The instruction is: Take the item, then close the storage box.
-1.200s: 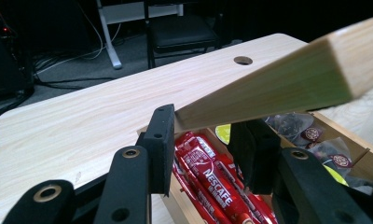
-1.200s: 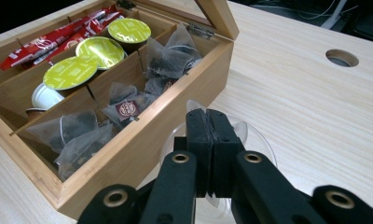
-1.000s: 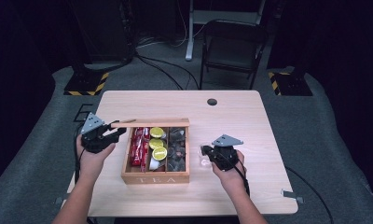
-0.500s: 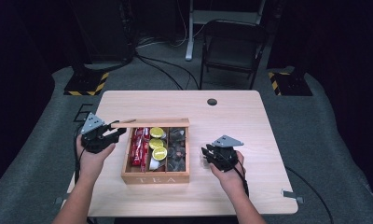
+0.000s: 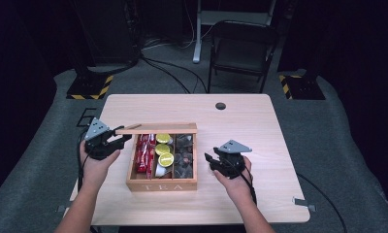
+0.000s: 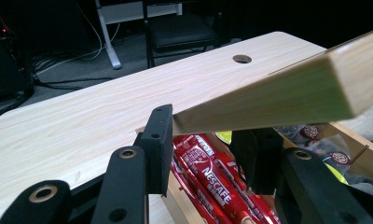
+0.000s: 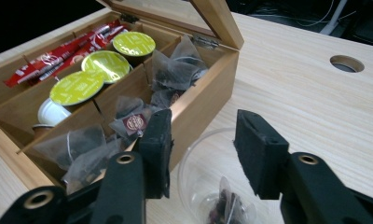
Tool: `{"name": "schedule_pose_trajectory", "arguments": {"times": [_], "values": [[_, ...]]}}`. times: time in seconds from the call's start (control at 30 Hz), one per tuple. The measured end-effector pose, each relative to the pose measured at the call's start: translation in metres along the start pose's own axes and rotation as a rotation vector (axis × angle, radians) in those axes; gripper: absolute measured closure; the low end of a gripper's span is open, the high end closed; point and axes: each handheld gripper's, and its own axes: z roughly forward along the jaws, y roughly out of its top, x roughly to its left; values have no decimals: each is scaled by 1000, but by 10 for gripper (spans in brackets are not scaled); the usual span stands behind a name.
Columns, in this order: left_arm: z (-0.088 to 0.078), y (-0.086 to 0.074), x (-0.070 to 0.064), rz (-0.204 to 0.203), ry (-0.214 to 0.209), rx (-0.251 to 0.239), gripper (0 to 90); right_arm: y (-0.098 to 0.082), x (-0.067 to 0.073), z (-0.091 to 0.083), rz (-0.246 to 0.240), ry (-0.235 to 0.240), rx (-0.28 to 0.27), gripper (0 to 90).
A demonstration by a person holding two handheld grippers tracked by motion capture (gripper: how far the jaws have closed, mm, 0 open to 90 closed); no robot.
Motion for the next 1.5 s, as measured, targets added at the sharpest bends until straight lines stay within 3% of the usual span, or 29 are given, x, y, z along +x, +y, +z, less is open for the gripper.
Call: {"name": "schedule_pose_trajectory", "arguments": {"times": [0.5, 0.63, 0.77, 1.23, 1.5], "values": [[-5, -1, -1, -7, -11, -13, 589, 9, 9, 3, 4, 33, -37, 445], [-6, -1, -1, -7, -12, -15, 589, 12, 8, 9, -4, 45, -9, 397], [-6, -1, -2, -3, -12, -8, 588, 16, 9, 12, -4, 63, -24, 376], [-8, -3, -4, 5, -14, 4, 585, 46, 18, 13, -36, 72, -74, 402], [-10, -5, -4, 1, -19, 3, 583, 64, 19, 0, -96, 79, -118, 514]]}}
